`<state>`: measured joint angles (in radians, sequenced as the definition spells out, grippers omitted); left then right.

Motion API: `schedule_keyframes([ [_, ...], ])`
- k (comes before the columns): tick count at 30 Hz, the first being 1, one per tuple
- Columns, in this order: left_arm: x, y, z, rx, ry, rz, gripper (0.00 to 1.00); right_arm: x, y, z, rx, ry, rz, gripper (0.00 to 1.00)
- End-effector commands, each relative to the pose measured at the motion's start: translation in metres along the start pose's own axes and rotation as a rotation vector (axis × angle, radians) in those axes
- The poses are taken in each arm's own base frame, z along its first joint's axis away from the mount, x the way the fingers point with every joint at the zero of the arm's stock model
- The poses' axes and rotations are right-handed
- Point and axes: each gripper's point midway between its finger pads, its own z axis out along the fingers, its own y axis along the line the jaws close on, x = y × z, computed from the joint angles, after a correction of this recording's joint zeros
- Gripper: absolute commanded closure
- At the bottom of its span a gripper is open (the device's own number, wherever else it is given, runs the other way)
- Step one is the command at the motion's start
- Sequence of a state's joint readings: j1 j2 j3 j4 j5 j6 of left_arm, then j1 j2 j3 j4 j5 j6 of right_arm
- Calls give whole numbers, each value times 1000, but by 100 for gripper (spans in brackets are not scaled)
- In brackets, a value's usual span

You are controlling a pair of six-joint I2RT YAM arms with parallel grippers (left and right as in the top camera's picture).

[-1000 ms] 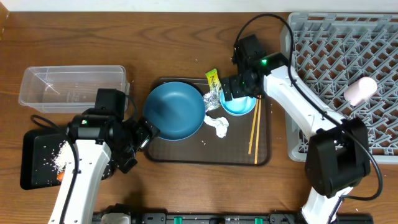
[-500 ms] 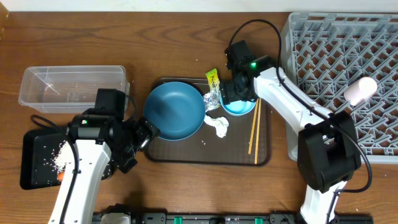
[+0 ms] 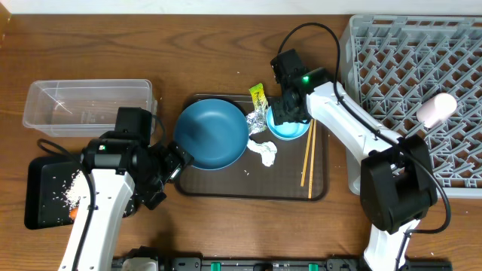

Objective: Sort waste into correct bins and load items into the dishwasher rack

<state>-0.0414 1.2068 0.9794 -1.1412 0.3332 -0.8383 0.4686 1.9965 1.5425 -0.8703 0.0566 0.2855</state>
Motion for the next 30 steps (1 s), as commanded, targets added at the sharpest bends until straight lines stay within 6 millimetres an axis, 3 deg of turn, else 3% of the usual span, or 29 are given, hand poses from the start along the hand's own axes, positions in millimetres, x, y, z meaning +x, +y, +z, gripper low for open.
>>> schedule_keyframes([
  [1,-2,1,0,-9,-10,-3,2,3,5,-1,-10,8,3,49],
  [9,-1,1,0,-10,-9,-3,2,-7,11,-35,-62,-61,7,50],
  [14,-2,1,0,-9,-10,-3,2,-17,9,-77,-89,-157,17,50],
  [18,-2,1,0,-9,-10,-3,2,-27,-4,-116,-106,-251,49,50],
  [24,-2,1,0,-9,-10,-3,2,-35,-61,-166,-80,-369,170,54],
  [30,-1,1,0,-10,-9,-3,2,-32,-162,-193,26,-446,361,52],
])
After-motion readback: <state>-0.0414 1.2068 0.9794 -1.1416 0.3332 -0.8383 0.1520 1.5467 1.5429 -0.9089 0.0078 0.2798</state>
